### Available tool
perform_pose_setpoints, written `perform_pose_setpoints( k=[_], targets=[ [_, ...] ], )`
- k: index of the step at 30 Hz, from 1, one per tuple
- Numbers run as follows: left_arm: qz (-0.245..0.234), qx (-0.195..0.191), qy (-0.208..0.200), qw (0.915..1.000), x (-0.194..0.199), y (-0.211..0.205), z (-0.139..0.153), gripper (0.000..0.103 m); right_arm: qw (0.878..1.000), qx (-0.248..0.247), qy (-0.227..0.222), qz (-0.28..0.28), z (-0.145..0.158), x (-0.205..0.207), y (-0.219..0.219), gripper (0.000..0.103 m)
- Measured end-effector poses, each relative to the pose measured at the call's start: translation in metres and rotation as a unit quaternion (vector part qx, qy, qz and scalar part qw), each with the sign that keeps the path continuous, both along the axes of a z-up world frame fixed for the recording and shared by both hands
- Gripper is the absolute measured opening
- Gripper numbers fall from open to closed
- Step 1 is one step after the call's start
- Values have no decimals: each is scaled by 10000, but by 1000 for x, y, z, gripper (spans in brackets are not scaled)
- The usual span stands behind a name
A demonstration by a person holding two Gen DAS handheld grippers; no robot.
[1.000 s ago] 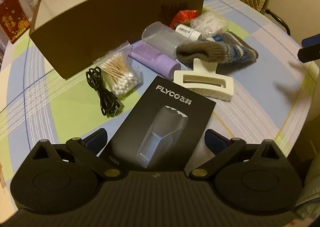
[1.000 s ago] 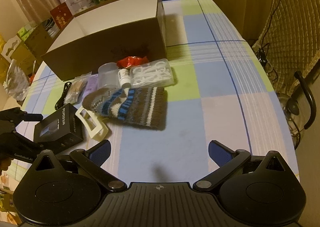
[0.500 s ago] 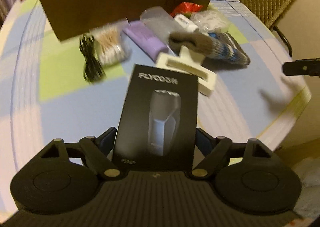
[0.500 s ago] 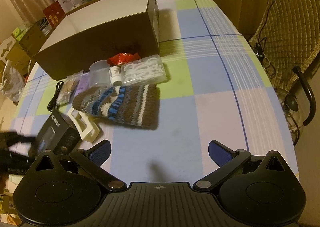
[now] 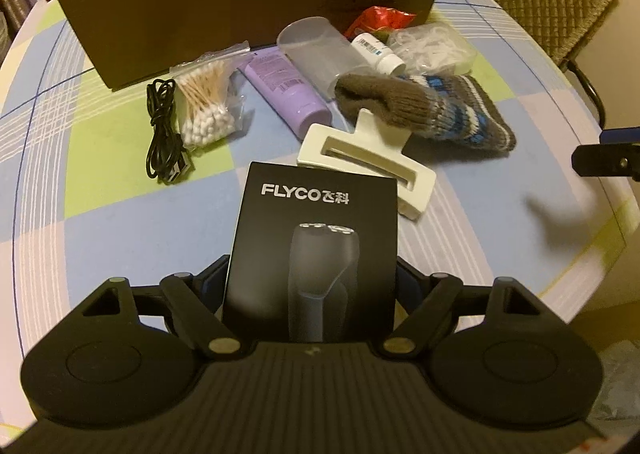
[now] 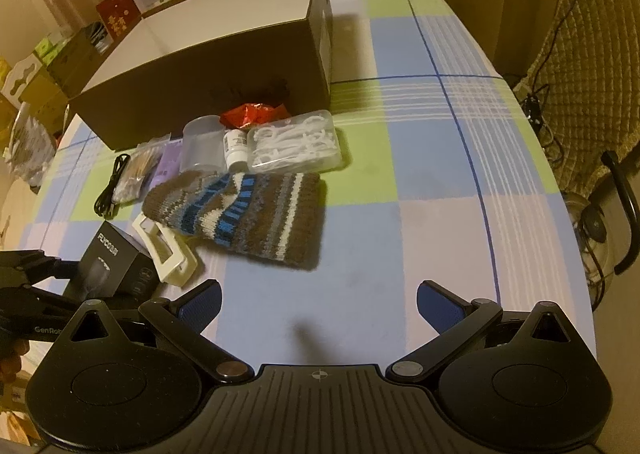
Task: Organize objects
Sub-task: 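Lift the shaver box with the left gripper while the right gripper grasps the knitted sock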
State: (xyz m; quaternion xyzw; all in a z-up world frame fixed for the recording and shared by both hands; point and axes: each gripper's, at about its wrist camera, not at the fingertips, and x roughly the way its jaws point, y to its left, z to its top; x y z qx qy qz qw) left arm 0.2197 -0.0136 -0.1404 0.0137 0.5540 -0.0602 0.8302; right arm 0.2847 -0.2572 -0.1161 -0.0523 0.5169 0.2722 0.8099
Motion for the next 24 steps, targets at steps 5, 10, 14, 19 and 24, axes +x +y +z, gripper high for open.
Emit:
perform_pose_setpoints(
  k=[5, 10, 14, 19, 24],
  targets=[
    [282, -4, -39, 9996, -8, -1, 1, 78, 9993, 7, -123, 365, -3, 8, 9, 101],
    [791, -25, -57, 9968, -19, 9, 7, 78, 9942, 36, -338, 1017, -9, 15, 29, 101],
    [1203, 45, -127, 9926, -26, 22, 17, 78, 9824, -28, -572, 1781, -17, 15, 51, 82],
    [1647, 56, -256, 9860, -31, 34, 28, 78, 9594, -139, -953, 2649, -26, 9, 74, 69],
    [1914, 97, -344, 9809, -33, 35, 34, 78, 9371, -396, -1287, 3220, -38, 4, 89, 46]
  ],
)
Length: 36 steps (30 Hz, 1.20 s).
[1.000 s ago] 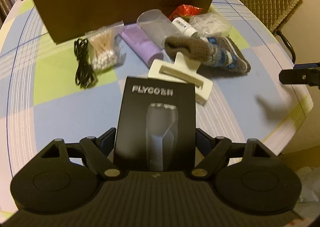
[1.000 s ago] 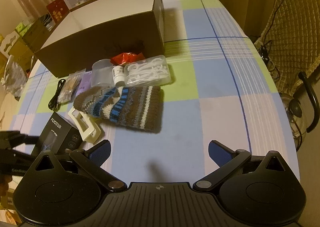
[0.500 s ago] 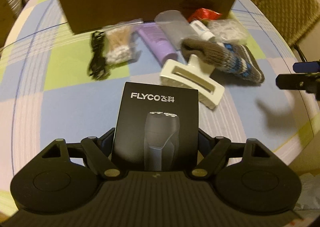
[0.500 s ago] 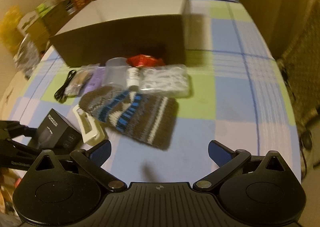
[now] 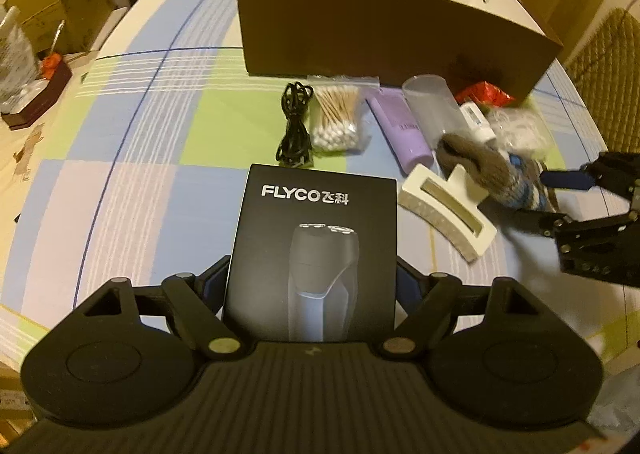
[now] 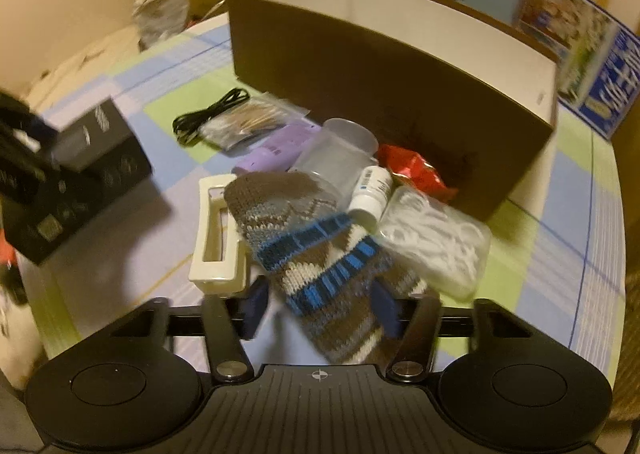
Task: Organize objects
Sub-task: 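Lift the shaver box with the left gripper while the right gripper grasps the knitted sock, then lower the shaver box and sock into the cardboard box and open both grippers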
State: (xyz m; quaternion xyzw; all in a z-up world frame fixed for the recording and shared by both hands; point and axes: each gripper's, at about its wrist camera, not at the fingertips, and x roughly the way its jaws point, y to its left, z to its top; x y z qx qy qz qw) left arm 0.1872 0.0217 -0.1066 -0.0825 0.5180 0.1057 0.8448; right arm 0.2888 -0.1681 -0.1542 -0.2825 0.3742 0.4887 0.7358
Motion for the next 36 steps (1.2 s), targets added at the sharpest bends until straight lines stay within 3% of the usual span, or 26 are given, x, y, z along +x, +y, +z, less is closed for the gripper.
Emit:
perform_pose_setpoints(
  k=[2, 5, 11, 20, 26, 36],
  targets=[
    [73, 5, -38, 10000, 0, -1, 2, 78, 9999, 20, -20, 158, -2, 1, 0, 15],
    [117, 1, -101, 9999, 4, -4, 6, 78, 9996, 173, 72, 222, 5, 5, -6, 8],
    [-55, -41, -238, 9997, 15, -6, 23, 78, 9896, 812, 1152, -275, 33, 25, -25, 7],
    [-483, 76, -681, 9965, 57, 12, 64, 78, 9499, 1746, 2294, -1205, 79, 52, -27, 7],
    [-837, 179, -1003, 9913, 102, 25, 93, 78, 9261, 2247, 2462, -1768, 107, 77, -12, 7],
    [-1110, 277, -1277, 9852, 188, 42, 115, 78, 9084, 2619, 2175, -2428, 131, 128, 26, 7]
  ],
)
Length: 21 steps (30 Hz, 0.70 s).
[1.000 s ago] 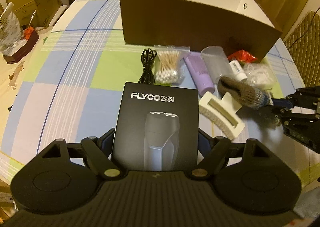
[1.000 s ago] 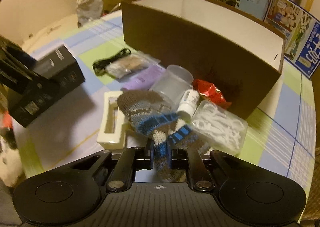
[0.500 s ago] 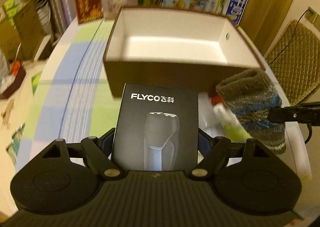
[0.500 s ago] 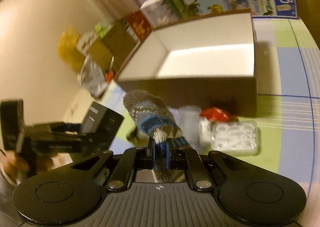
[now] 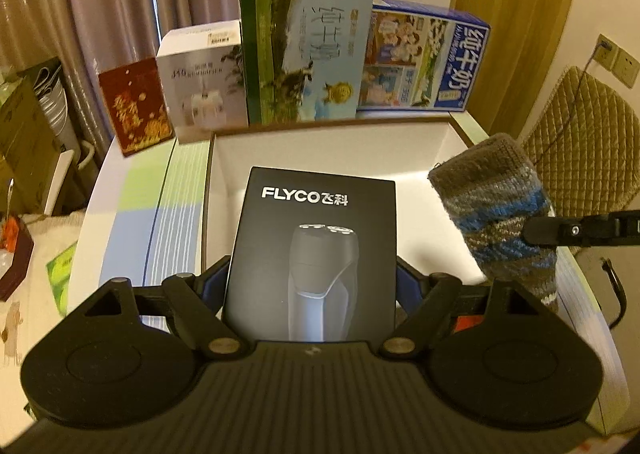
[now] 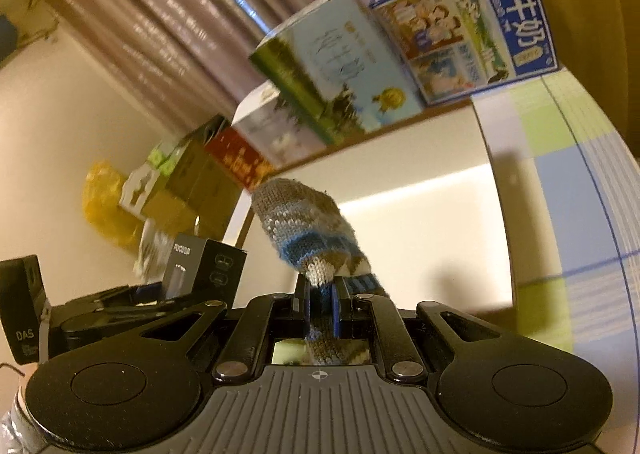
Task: Organize objects
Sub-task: 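Lower the shaver box and sock into the cardboard box and open both grippers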
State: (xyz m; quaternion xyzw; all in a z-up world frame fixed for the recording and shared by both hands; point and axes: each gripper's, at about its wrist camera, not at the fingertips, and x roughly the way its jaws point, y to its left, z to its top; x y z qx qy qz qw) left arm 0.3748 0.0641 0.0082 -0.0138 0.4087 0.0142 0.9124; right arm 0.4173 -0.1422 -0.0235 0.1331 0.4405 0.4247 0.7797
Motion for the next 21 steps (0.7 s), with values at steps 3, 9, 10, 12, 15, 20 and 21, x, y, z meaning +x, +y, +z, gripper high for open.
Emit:
perform_pose_setpoints(
  k=[3, 9, 10, 12, 15, 20, 21],
  targets=[
    [-16, -57, 62, 10000, 27, 3, -4, 78, 9998, -107, -47, -161, 1, 15, 12, 7],
    [-8, 17, 396, 9992, 72, 4, -32, 78, 9974, -585, -147, -402, -16, 42, 39, 7],
    [-14, 10, 445, 9990, 78, 5, -36, 78, 9967, -673, -129, -442, -20, 48, 43, 7],
    [-7, -18, 541, 9985, 89, 5, -46, 77, 9956, -774, -93, -522, -29, 58, 50, 7],
    [28, -51, 642, 9979, 103, 5, -55, 76, 9941, -911, -45, -591, -38, 68, 56, 7],
    [41, -109, 723, 9973, 123, 1, -68, 76, 9910, -1111, 98, -739, -55, 81, 67, 7],
    [48, -119, 743, 9972, 125, -1, -71, 76, 9905, -1137, 151, -762, -59, 83, 68, 7]
  ],
)
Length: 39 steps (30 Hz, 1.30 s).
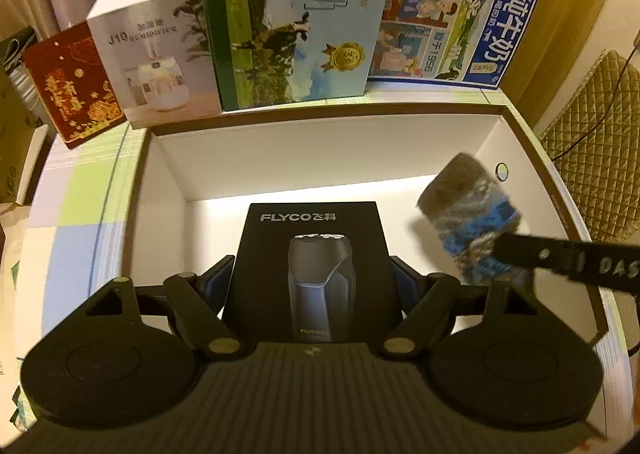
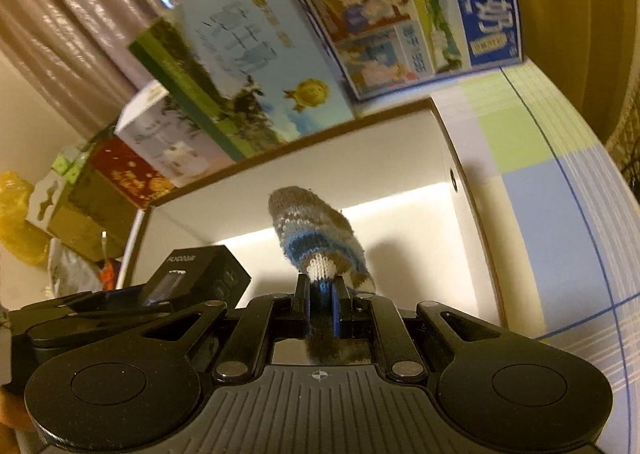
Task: Organize objects
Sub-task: 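Lower the shaver box and sock into the cardboard box and open both grippers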
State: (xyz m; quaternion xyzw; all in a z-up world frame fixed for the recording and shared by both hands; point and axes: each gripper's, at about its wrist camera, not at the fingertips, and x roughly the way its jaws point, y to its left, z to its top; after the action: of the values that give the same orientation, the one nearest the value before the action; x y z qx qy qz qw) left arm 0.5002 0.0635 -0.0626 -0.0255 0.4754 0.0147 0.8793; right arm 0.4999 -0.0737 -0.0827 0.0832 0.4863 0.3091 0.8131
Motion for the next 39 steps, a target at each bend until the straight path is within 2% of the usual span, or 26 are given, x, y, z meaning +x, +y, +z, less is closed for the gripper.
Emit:
perform_pose_setpoints(
  k=[3, 7, 16, 19, 24, 31, 39],
  targets=[
    [50, -54, 49, 10000, 9, -2, -8, 76, 9999, -16, 101, -73, -13, 5, 5, 12],
    [109, -80, 109, 9998, 16, -4, -18, 76, 9998, -61, 146, -135, -24, 7, 3, 48],
    [130, 102, 170, 9997, 19, -10, -35, 76, 9992, -359, 169, 39, -29, 8, -3, 52],
    [95, 236, 158, 9996, 17, -11, -34, 81, 9986, -470, 69, 226, -27, 3, -1, 58],
    [62, 205, 129, 9997, 7, -8, -22, 84, 9949, -718, -179, 691, -19, -11, 2, 67],
    [54, 252, -1, 9997, -14, -3, 1, 86, 9911, -892, -539, 824, -7, -28, 0, 82],
    [130, 225, -139, 9996, -48, 0, 25, 87, 9884, -936, -851, 838, 9, -46, -9, 85]
  ],
)
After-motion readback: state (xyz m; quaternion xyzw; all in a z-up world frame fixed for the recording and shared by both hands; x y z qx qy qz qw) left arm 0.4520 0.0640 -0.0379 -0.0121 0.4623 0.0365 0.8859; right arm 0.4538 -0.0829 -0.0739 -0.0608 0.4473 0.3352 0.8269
